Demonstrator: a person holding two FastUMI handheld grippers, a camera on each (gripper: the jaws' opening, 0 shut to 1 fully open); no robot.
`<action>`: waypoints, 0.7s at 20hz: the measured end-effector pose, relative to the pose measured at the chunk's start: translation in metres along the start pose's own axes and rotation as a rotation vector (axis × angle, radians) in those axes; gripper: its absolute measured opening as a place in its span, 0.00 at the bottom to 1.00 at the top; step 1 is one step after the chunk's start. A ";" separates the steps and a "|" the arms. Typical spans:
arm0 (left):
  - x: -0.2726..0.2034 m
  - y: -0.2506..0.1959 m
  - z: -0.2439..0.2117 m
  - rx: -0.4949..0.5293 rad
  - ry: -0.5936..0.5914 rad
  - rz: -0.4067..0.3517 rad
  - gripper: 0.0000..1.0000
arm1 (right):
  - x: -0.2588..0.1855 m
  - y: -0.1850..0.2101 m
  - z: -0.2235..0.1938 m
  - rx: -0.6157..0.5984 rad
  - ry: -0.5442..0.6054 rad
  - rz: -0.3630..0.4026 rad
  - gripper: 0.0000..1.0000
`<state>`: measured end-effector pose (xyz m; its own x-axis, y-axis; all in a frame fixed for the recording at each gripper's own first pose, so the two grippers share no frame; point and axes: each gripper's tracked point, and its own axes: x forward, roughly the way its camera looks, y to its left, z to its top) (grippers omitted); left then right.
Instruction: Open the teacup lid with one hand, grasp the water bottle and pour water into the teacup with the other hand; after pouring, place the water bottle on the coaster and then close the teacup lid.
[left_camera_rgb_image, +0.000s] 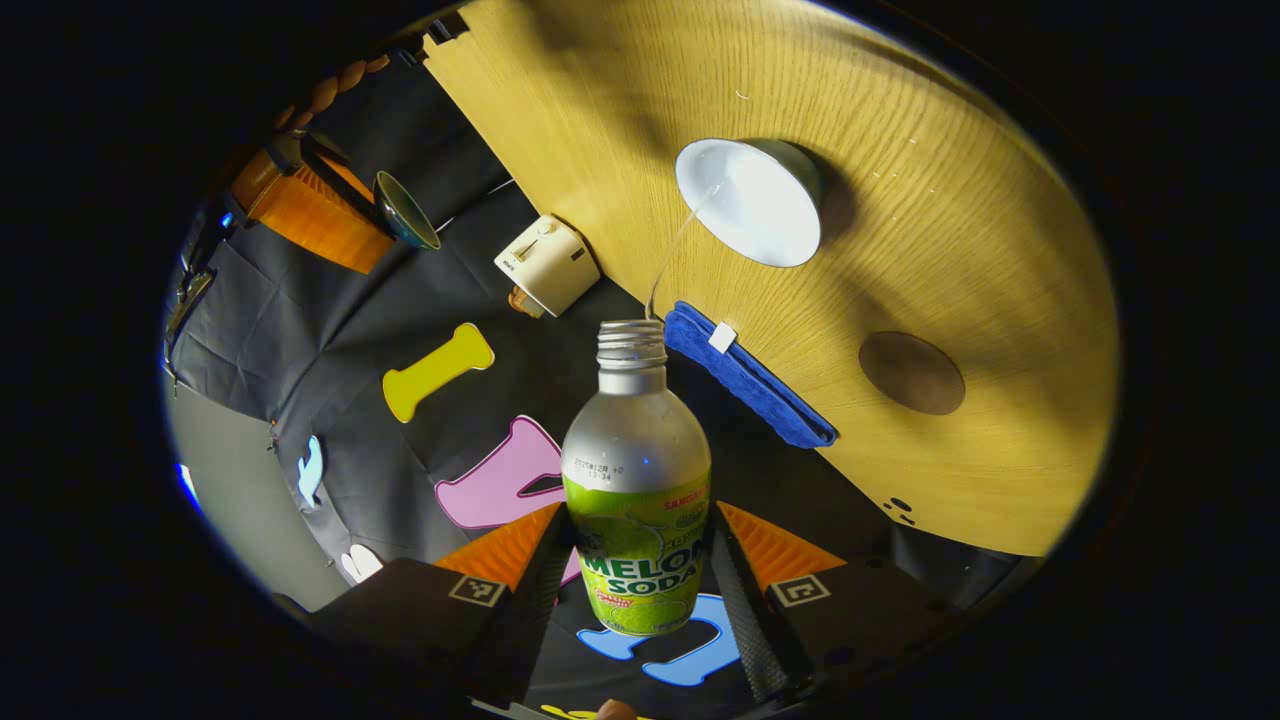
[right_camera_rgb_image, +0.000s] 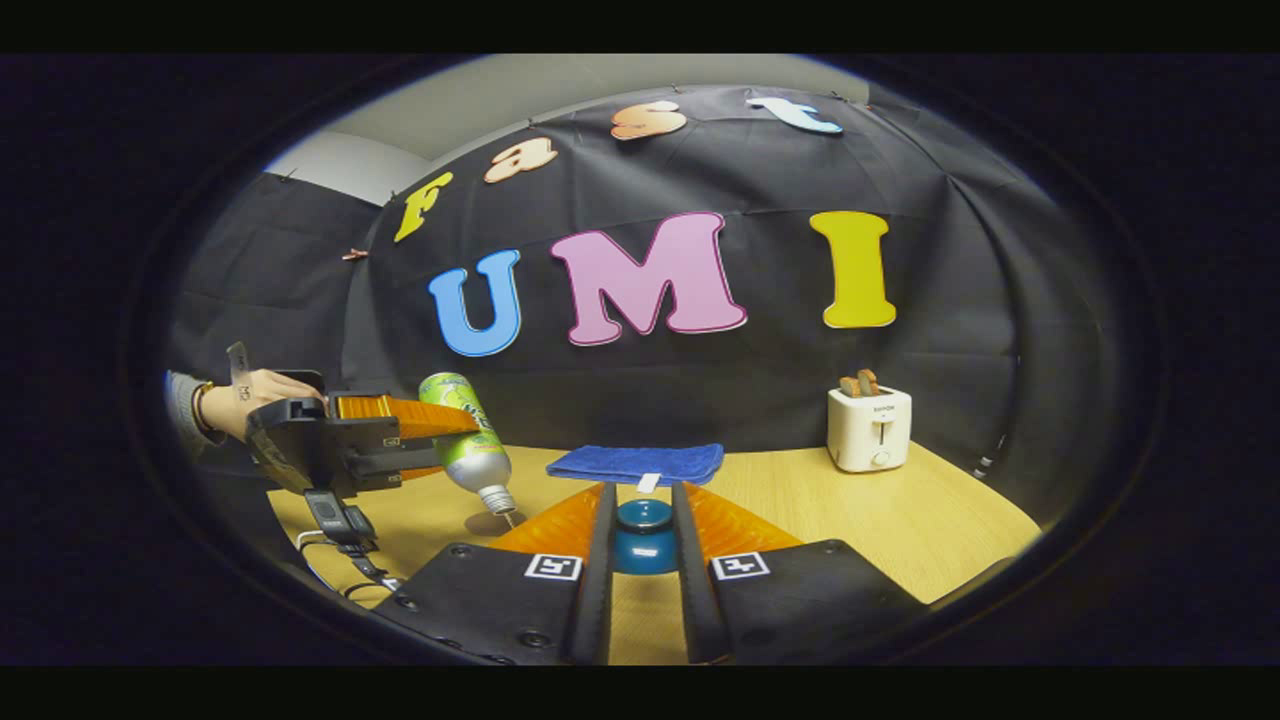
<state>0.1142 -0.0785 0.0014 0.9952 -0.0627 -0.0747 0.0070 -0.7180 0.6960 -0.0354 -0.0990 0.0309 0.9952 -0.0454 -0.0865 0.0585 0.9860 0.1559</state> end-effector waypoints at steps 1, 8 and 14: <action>-0.001 -0.001 0.001 0.001 -0.001 0.000 0.81 | 0.000 0.000 0.000 -0.002 -0.002 0.000 0.27; 0.002 -0.005 0.004 -0.082 -0.026 -0.016 0.81 | 0.001 -0.001 -0.003 -0.003 0.007 -0.006 0.27; 0.001 -0.036 0.032 -0.641 -0.103 -0.046 0.81 | 0.003 0.001 -0.004 -0.009 0.010 -0.004 0.27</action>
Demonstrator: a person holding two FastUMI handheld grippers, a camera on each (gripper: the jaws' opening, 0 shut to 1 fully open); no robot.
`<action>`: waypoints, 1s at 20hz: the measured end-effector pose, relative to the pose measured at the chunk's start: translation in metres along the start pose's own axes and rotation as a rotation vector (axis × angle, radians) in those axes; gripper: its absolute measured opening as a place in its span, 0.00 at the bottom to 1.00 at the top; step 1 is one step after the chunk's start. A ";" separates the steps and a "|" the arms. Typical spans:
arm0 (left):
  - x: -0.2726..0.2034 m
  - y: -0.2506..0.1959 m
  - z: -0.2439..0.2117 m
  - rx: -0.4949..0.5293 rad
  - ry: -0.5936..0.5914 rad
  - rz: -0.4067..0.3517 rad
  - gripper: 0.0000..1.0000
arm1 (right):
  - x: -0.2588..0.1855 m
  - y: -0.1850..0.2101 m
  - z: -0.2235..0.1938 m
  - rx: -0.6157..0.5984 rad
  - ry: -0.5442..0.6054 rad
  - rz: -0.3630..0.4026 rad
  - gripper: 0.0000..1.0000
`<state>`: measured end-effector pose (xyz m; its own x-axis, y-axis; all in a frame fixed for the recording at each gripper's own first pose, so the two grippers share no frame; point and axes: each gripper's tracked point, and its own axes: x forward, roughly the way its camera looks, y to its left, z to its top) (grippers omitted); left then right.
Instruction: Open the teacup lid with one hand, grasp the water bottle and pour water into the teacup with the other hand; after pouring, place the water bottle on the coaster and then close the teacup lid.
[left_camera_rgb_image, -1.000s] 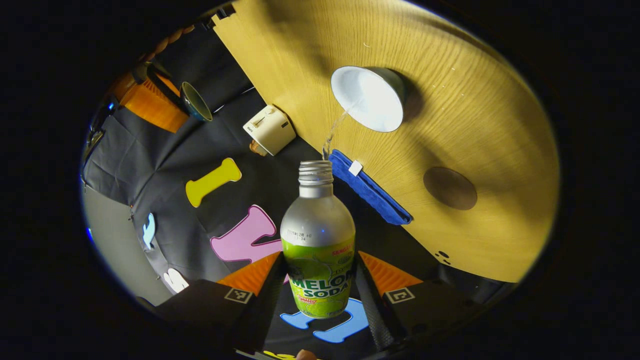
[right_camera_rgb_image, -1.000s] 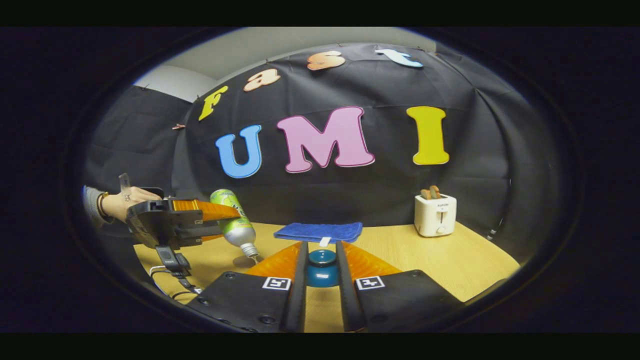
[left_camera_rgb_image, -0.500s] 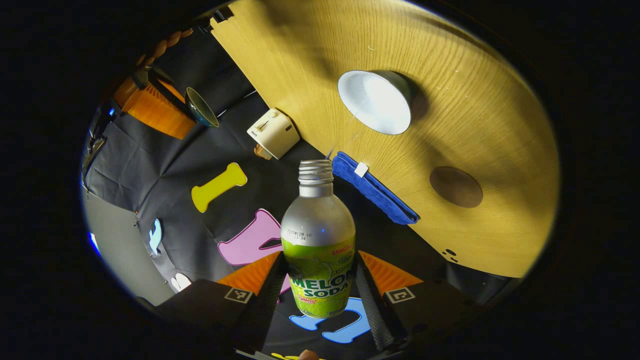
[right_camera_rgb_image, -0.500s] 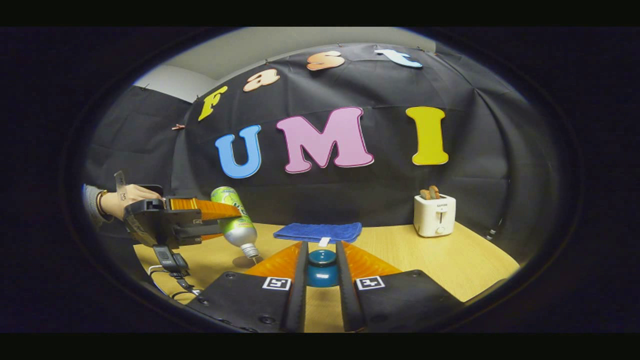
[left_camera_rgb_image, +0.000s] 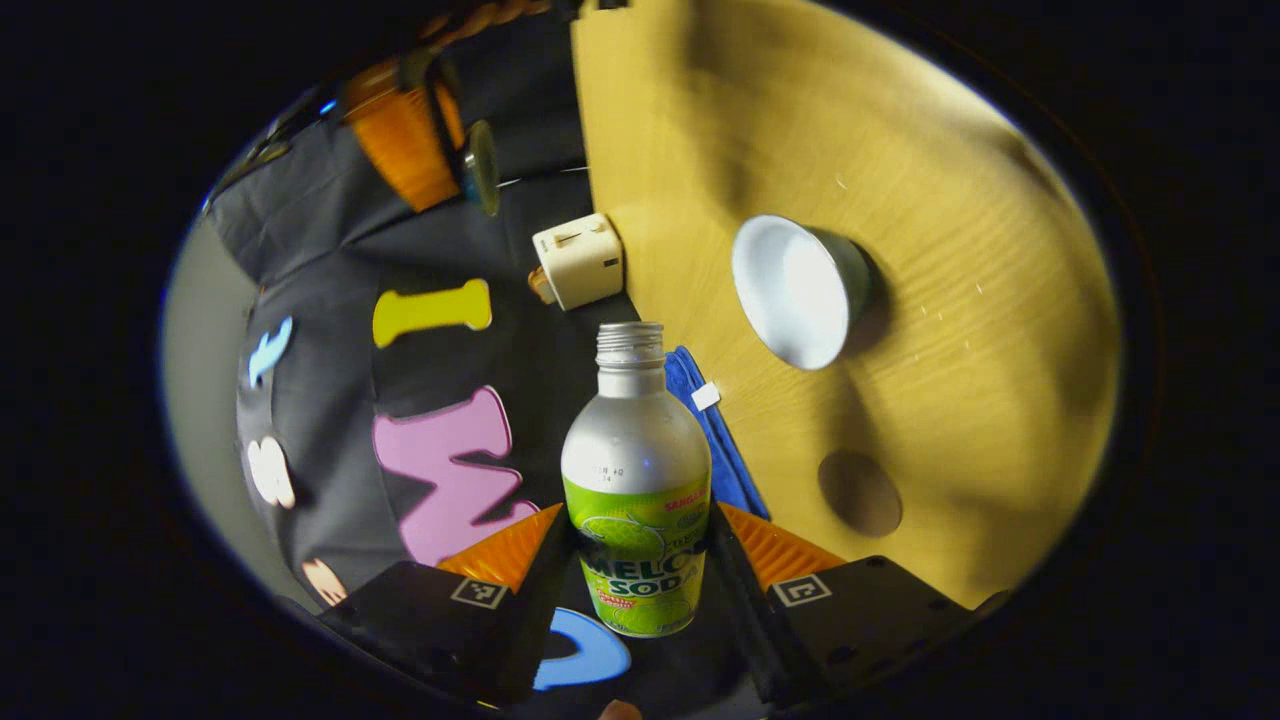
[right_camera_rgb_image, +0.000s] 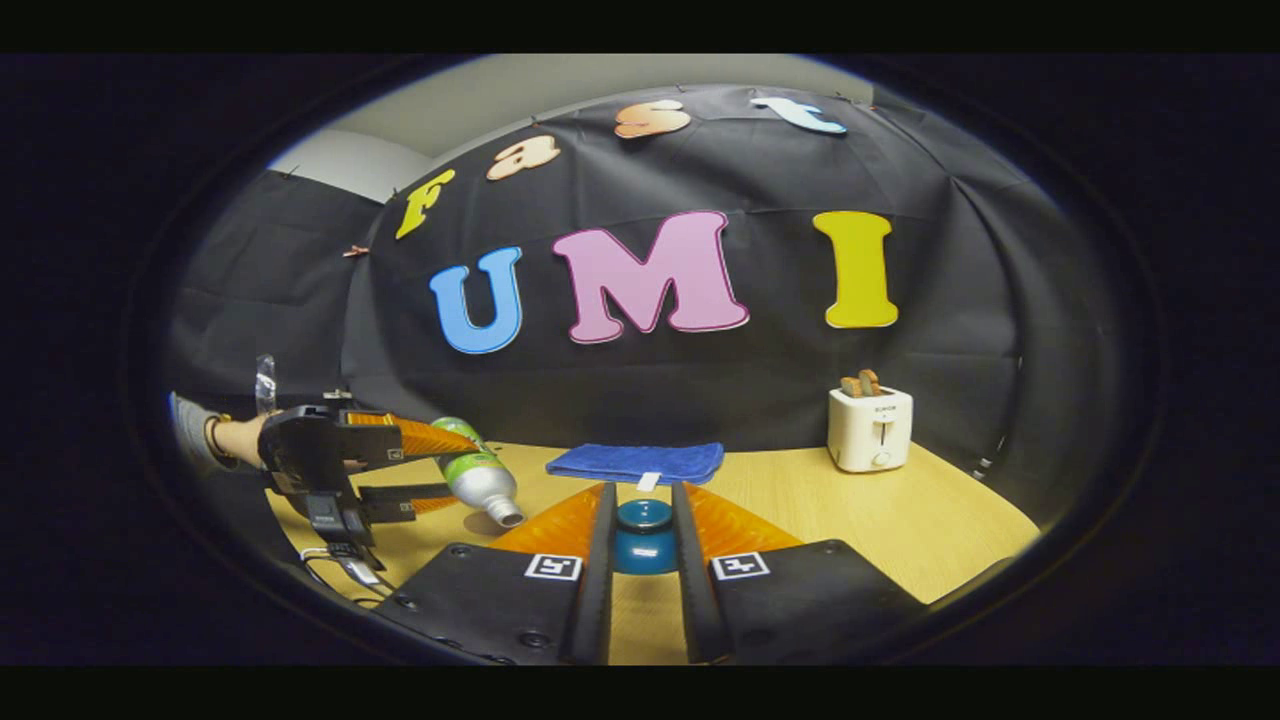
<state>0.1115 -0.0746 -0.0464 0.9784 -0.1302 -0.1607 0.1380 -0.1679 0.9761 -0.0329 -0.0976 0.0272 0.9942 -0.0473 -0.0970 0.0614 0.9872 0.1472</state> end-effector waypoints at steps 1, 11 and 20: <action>-0.003 -0.008 0.004 -0.141 -0.018 0.000 0.81 | 0.001 0.000 -0.001 0.000 0.001 -0.001 0.27; -0.014 0.007 0.019 -1.466 -0.180 0.188 0.80 | 0.003 0.008 -0.007 -0.017 0.019 0.006 0.33; -0.006 -0.031 0.009 -1.704 -0.057 0.124 0.80 | 0.003 -0.003 -0.006 0.003 0.018 -0.008 0.33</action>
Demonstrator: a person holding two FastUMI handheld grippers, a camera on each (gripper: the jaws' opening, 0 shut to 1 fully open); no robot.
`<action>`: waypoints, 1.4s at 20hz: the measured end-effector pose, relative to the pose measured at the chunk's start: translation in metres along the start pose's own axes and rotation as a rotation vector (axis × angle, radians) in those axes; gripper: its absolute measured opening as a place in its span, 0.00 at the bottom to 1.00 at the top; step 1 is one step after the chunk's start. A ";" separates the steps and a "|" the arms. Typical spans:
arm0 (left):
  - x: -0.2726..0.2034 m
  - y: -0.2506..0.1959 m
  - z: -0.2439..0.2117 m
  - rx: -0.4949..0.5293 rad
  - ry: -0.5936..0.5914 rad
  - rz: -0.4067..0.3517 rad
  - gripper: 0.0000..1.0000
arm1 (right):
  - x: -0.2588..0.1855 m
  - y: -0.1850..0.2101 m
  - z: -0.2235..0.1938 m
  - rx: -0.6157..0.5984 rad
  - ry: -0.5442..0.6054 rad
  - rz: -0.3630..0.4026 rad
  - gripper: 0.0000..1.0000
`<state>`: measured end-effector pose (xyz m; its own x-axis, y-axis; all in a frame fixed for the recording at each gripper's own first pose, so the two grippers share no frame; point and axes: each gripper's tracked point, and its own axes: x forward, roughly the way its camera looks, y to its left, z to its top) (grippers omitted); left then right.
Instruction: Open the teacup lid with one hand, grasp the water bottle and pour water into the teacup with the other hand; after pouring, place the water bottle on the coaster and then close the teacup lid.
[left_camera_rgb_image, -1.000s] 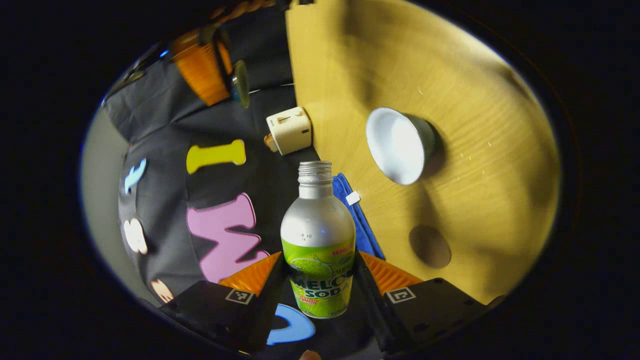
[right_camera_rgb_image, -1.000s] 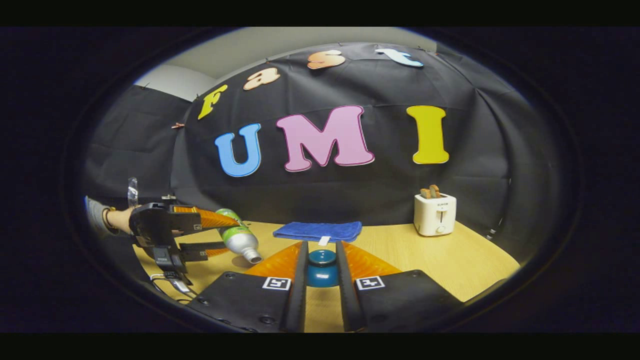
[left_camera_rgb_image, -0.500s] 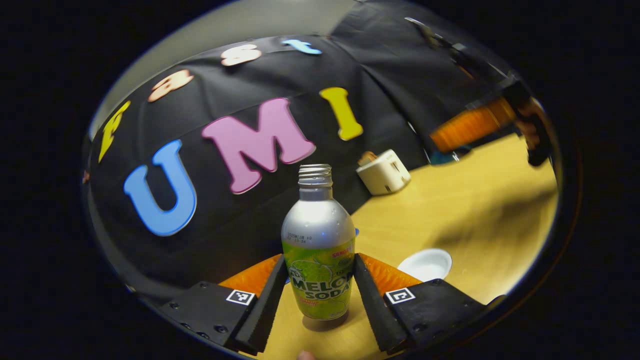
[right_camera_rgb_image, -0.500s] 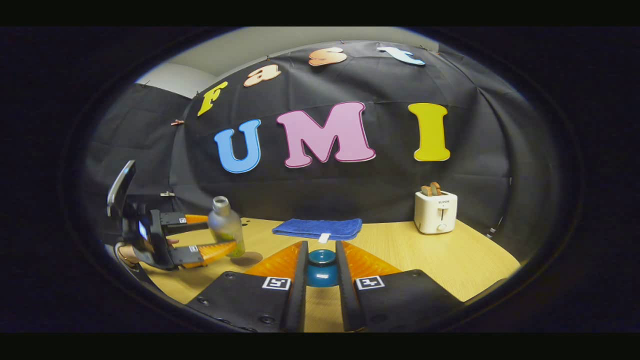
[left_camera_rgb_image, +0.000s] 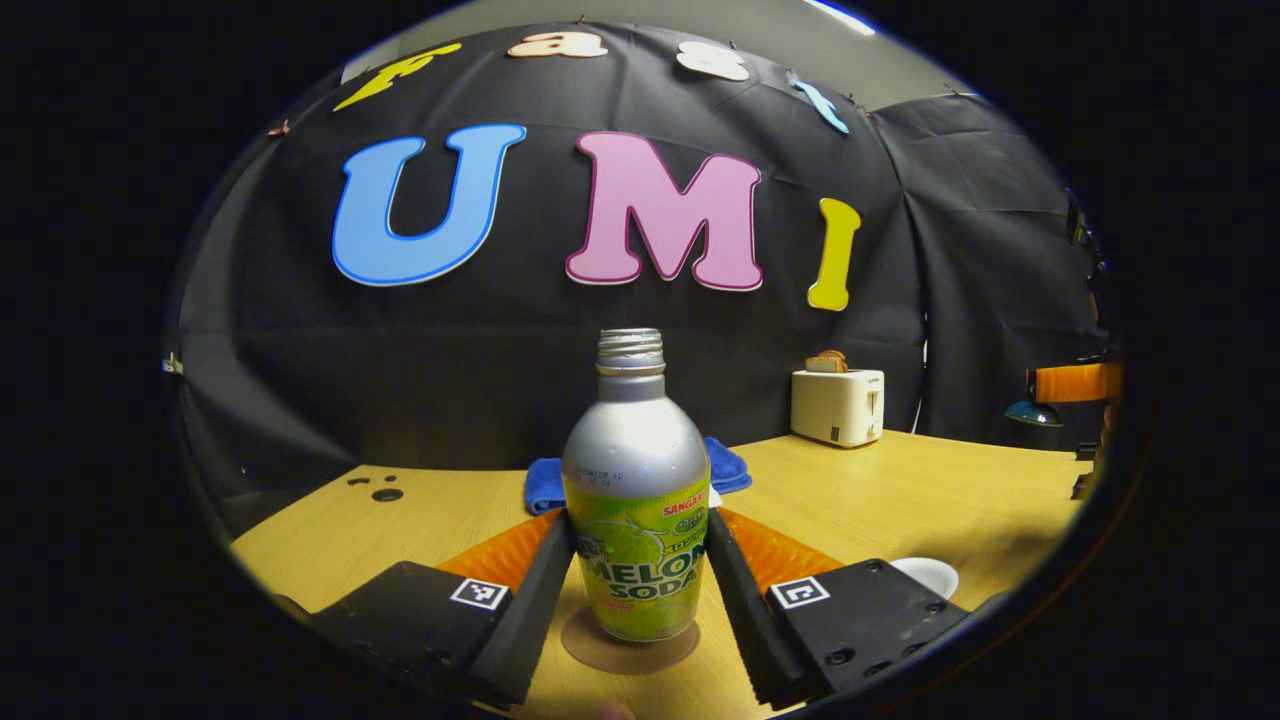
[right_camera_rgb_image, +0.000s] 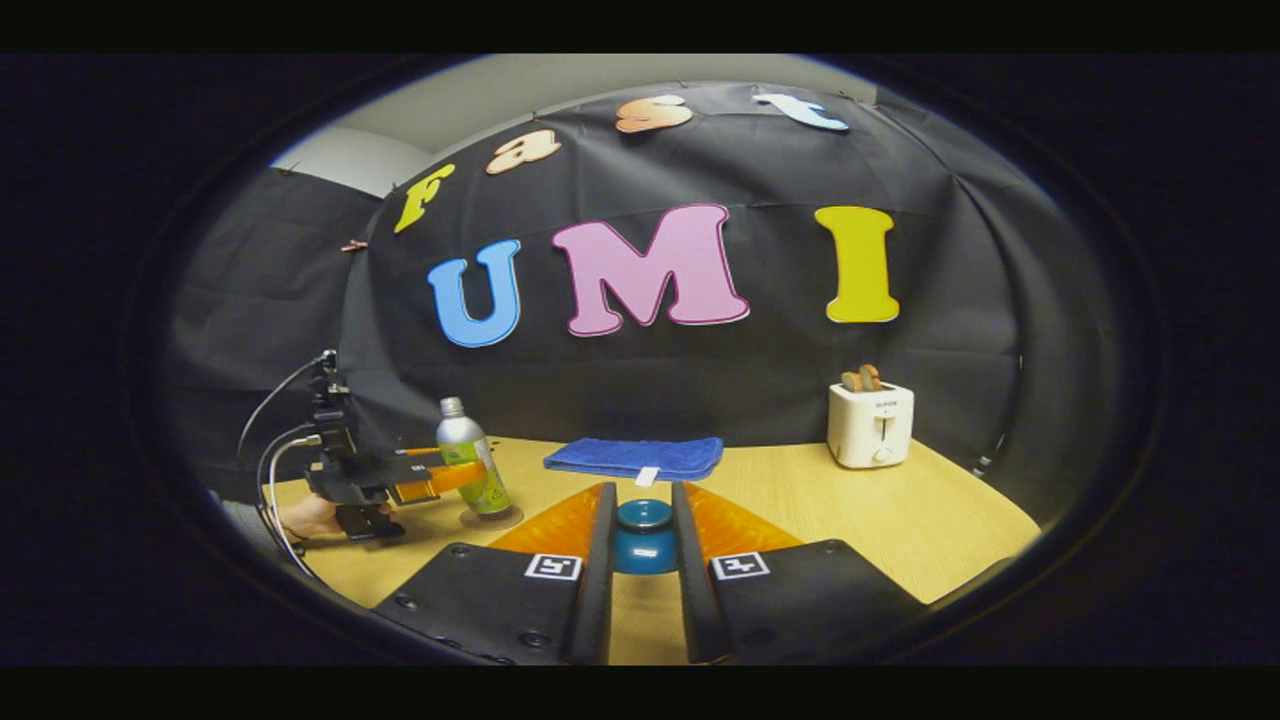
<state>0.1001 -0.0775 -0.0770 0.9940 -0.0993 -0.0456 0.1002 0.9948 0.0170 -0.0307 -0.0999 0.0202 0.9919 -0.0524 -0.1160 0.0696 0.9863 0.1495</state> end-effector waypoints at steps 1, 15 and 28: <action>-0.001 0.002 -0.003 -0.001 0.008 0.010 0.80 | 0.000 -0.001 0.000 0.002 0.001 -0.001 0.33; -0.005 0.002 -0.018 -0.010 0.065 0.020 0.82 | 0.000 0.001 0.001 -0.004 -0.001 0.003 0.27; -0.040 0.004 -0.006 -0.038 0.015 0.081 0.96 | 0.022 0.058 -0.025 -0.008 0.037 0.115 0.32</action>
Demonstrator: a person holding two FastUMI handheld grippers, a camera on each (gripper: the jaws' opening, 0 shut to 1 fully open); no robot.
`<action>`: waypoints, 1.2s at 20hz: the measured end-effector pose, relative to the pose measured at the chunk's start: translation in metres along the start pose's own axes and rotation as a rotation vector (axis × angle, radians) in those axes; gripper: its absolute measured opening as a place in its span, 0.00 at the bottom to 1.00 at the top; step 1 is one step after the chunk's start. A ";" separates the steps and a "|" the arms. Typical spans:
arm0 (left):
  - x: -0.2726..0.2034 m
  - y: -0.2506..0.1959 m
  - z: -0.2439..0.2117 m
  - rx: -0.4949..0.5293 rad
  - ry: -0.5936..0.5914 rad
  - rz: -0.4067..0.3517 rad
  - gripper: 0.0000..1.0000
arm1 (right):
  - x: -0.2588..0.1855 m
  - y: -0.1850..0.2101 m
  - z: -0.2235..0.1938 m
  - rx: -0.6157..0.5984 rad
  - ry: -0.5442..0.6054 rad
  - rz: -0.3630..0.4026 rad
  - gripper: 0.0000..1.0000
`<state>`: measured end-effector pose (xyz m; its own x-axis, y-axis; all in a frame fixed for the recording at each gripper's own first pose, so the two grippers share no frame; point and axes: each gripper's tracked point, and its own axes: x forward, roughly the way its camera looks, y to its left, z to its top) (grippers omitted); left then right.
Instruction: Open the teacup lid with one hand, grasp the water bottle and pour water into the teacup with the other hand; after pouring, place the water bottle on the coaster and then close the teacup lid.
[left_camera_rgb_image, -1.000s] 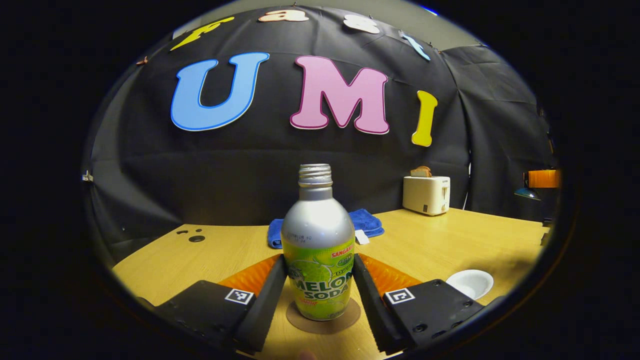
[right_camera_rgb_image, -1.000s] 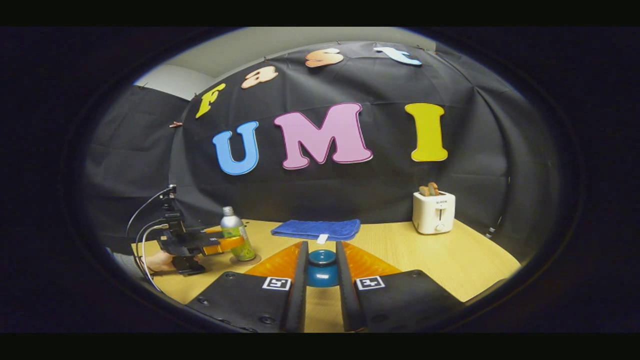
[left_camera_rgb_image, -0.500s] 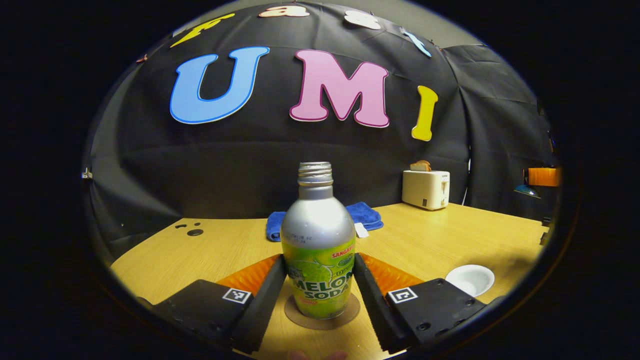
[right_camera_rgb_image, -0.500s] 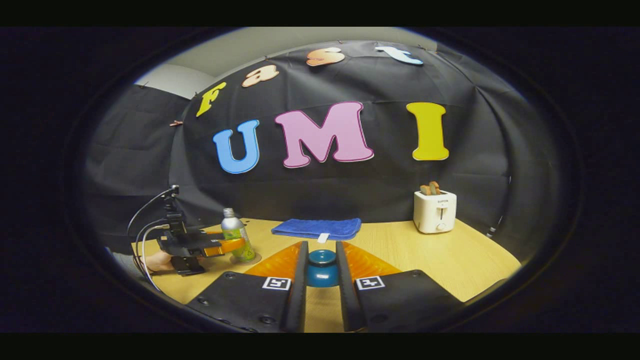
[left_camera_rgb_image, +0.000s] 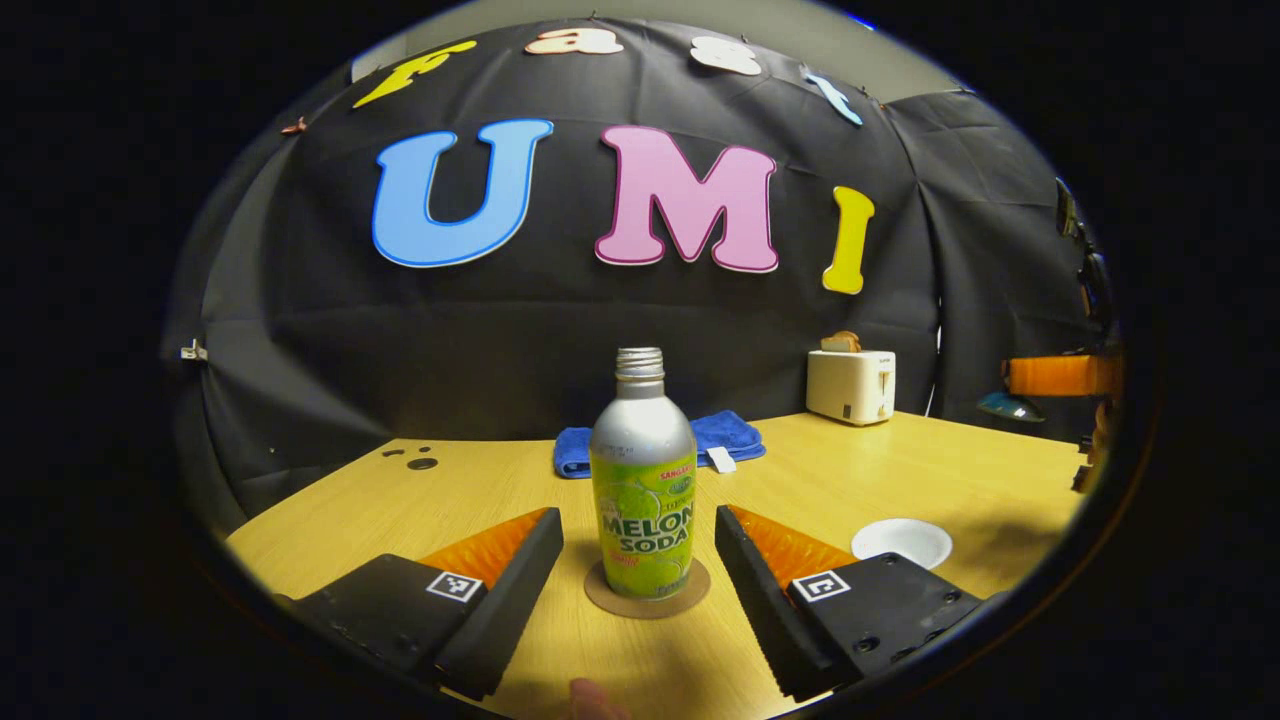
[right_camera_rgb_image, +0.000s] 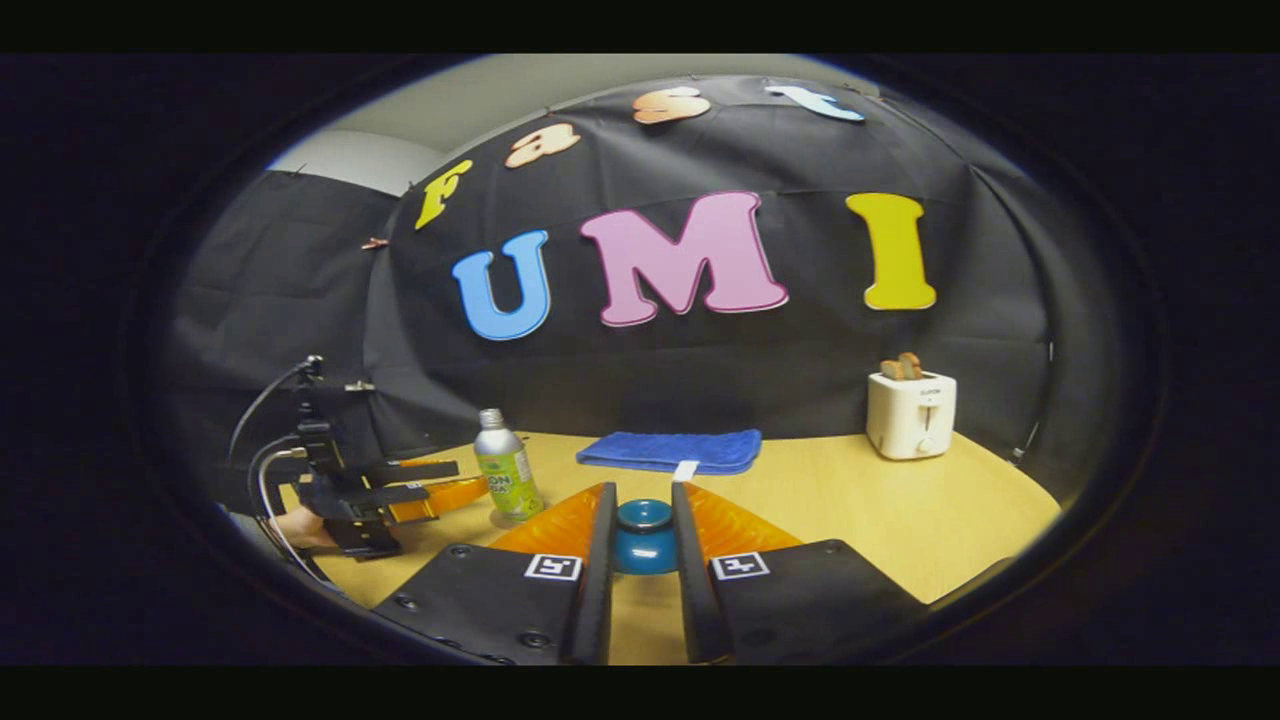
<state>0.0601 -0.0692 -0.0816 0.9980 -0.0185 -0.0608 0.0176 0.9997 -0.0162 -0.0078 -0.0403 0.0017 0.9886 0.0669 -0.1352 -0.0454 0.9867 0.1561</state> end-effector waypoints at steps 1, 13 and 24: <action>-0.002 0.001 0.003 -0.018 -0.022 0.024 0.97 | 0.006 0.012 -0.006 -0.009 0.012 0.020 0.32; -0.019 0.014 0.013 -0.008 -0.070 0.089 0.96 | 0.046 0.055 -0.067 -0.051 0.147 0.047 0.37; -0.019 0.014 0.018 0.019 -0.084 0.077 0.96 | 0.059 0.047 -0.095 -0.052 0.201 0.025 0.33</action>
<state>0.0421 -0.0541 -0.0624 0.9980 0.0594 0.0232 -0.0595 0.9982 0.0044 0.0346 0.0239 -0.0914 0.9386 0.1144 -0.3254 -0.0820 0.9903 0.1118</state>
